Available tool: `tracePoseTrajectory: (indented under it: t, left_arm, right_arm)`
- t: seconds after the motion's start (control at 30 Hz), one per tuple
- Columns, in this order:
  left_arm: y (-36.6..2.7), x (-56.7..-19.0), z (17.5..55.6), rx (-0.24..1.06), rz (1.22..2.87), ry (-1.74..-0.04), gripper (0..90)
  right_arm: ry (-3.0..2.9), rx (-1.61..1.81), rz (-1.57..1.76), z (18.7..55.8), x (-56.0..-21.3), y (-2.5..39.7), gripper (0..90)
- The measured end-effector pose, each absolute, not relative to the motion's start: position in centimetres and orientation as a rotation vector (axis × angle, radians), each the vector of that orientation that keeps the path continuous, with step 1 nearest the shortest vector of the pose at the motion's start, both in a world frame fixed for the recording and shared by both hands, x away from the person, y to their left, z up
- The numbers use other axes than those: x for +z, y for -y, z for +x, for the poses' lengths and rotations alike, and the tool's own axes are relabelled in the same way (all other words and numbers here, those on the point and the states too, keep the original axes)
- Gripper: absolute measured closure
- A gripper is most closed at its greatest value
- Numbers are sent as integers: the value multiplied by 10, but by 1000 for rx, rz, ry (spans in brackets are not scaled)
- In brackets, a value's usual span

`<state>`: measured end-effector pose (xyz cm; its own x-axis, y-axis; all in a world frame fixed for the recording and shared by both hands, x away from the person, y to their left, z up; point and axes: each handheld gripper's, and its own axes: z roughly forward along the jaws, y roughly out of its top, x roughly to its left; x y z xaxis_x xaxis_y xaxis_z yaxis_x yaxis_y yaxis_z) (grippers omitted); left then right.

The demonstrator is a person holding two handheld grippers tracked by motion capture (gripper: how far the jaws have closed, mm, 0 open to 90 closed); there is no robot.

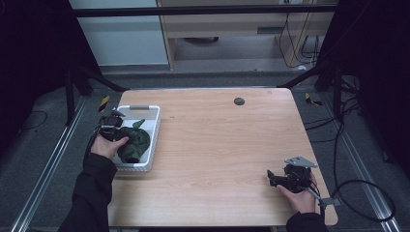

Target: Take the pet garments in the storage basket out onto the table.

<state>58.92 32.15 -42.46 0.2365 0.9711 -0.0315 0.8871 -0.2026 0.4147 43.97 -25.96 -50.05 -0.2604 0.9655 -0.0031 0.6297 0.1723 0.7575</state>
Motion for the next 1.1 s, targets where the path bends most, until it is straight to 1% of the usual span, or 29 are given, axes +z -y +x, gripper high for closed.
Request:
tracePoseTrajectory:
  t: [0.07, 0.13, 0.17, 0.37, 0.7, 1.1]
  left_arm:
    - [-322, -425, 589, 335, 2170, -1717, 585]
    - [-322, -425, 589, 330, 2175, -1714, 599]
    - [-322, -424, 589, 324, 2183, -1703, 642]
    - [-319, -421, 587, 347, 2204, -1679, 697]
    - [-319, -405, 582, 375, 2199, -1647, 711]
    - [-323, -364, 569, 450, 2162, -1550, 711]
  right_arm:
    - [-1962, 897, 1500, 440, -501, 260, 58]
    - [-1961, 897, 1501, 440, -501, 260, 57]
    - [-1962, 896, 1502, 440, -501, 260, 57]
    - [-1961, 897, 1510, 440, -501, 260, 56]
    - [-1962, 897, 1518, 440, -501, 260, 55]
    - [-1965, 893, 1514, 440, -502, 260, 54]
